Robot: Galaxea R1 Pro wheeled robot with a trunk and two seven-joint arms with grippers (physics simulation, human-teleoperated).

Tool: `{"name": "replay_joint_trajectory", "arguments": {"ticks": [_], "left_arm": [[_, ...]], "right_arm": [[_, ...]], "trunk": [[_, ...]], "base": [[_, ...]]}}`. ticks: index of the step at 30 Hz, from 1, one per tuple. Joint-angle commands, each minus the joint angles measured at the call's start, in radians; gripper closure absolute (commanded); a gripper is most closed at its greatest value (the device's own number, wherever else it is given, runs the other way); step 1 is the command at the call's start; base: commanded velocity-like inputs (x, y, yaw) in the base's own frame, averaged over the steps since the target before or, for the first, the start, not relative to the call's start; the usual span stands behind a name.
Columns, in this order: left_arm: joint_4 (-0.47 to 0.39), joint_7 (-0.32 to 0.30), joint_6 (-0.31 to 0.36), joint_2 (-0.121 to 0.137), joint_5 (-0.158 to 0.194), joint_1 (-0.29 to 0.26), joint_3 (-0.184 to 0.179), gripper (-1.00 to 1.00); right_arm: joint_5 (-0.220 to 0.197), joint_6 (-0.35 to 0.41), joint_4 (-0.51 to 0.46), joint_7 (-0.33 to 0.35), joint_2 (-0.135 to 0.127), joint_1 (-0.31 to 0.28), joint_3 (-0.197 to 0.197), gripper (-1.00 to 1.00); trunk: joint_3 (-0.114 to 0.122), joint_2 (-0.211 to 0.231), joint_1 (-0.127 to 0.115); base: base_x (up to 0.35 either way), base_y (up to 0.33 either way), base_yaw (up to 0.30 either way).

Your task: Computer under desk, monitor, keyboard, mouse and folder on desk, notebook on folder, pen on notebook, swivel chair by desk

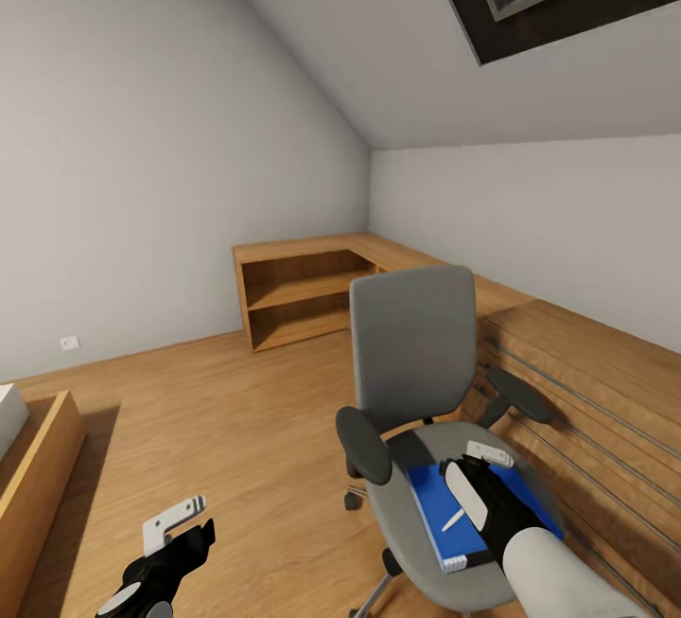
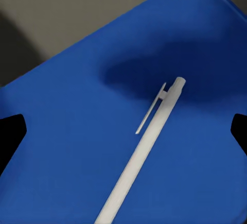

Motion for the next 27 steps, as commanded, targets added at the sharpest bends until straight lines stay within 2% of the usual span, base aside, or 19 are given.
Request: {"name": "replay_joint_trajectory", "arguments": {"ticks": [1, 3, 14, 22, 27], "left_arm": [[-0.002, 0.006, 0.002, -0.001, 0.011, 0.0, 0.001, -1.0], [-0.002, 0.006, 0.002, -0.001, 0.011, -0.001, 0.001, -1.0], [-0.002, 0.006, 0.002, -0.002, 0.011, 0.0, -0.001, -1.0], [-0.002, 0.006, 0.002, -0.002, 0.011, -0.001, -0.001, -1.0], [-0.002, 0.006, 0.002, -0.002, 0.011, 0.0, -0.001, -1.0]], "right_arm": [[-0.006, 0.005, -0.001, -0.007, -0.001, -0.001, 0.006, -1.0], [-0.006, 0.005, -0.001, -0.007, -0.001, -0.001, 0.006, -1.0], [-0.006, 0.005, -0.001, -0.007, -0.001, -0.001, 0.003, -1.0], [-0.006, 0.004, 0.0, -0.006, -0.001, -0.001, 0.005, -1.0], [-0.006, 0.003, 0.0, -0.006, -0.001, -0.001, 0.006, -1.0]], "trunk": [[-0.001, 0.0, 0.0], [-0.001, 0.0, 0.0], [-0.035, -0.077, 0.042], [-0.035, -0.077, 0.042], [-0.051, -0.112, 0.061]], "base": [[0.0, 0.0, 0.002], [0.0, 0.0, 0.001], [0.0, 0.0, 0.0], [0.0, 0.0, 0.0], [0.0, 0.0, 0.0]]}}
